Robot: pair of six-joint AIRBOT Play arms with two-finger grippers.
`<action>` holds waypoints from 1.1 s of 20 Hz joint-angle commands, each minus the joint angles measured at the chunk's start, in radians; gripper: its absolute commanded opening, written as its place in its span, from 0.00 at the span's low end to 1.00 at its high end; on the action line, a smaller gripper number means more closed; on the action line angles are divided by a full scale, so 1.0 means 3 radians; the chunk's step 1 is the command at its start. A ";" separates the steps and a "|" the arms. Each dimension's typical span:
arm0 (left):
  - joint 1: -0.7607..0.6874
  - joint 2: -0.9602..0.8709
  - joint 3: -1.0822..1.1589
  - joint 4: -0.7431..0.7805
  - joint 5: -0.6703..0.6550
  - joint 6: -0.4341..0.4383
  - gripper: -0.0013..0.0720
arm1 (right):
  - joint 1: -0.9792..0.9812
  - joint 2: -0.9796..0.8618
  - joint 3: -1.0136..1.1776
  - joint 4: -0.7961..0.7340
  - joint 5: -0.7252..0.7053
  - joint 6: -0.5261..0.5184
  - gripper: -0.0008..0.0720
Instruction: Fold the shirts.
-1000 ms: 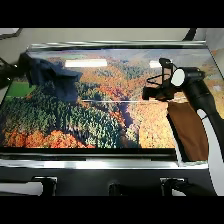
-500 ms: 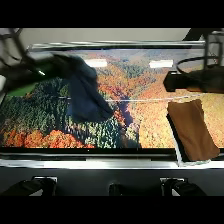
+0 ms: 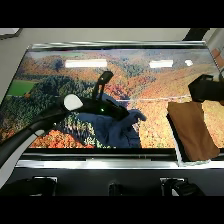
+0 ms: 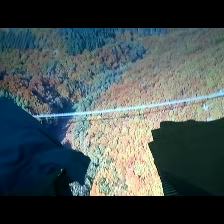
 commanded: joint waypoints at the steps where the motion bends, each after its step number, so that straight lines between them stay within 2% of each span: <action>1: 0.0549 -0.0079 0.0408 0.0518 -0.0765 -0.0198 0.99 | 0.0003 -0.0235 -0.0036 0.0117 0.0521 0.0045 0.94; 4: 0.1347 -0.0074 0.0380 0.0596 -0.1183 -0.0479 0.99 | 0.0003 -0.0581 -0.0310 0.0575 0.0600 -0.0120 0.94; 6: 0.1709 -0.0074 0.0060 0.0595 -0.1211 -0.0607 0.98 | 0.0003 -0.0777 -0.0633 0.0752 0.0406 -0.0261 0.94; 8: 0.1938 -0.0074 -0.0371 0.0594 -0.1156 -0.0608 0.99 | 0.0003 -0.0987 -0.0938 0.0738 0.0167 -0.0266 0.95; 12: 0.2132 -0.0103 -0.1069 0.0149 -0.0642 -0.0605 0.98 | 0.0003 -0.1347 -0.1218 0.0739 -0.0027 -0.0263 0.95; 17: 0.1935 -0.0463 -0.1212 -0.0238 -0.0378 -0.0516 0.97 | 0.0003 -0.1467 -0.1225 0.0725 -0.0131 -0.0247 0.95; 18: 0.1892 -0.0512 -0.1212 -0.0342 -0.0276 -0.0470 0.95 | 0.0003 -0.1467 -0.1232 0.0725 -0.0172 -0.0225 0.95; 19: 0.1848 -0.0546 -0.1212 -0.0404 -0.0160 -0.0470 0.87 | 0.0003 -0.1467 -0.1259 0.0721 -0.0221 -0.0215 0.95; 21: 0.1769 -0.0558 -0.1212 -0.0444 0.0055 -0.0486 0.85 | 0.0003 -0.1467 -0.1389 0.0706 -0.0355 -0.0113 0.97; 22: 0.1741 -0.0558 -0.1212 -0.0474 0.0144 -0.0500 0.69 | 0.0003 -0.1467 -0.1492 0.0707 -0.0444 -0.0060 0.97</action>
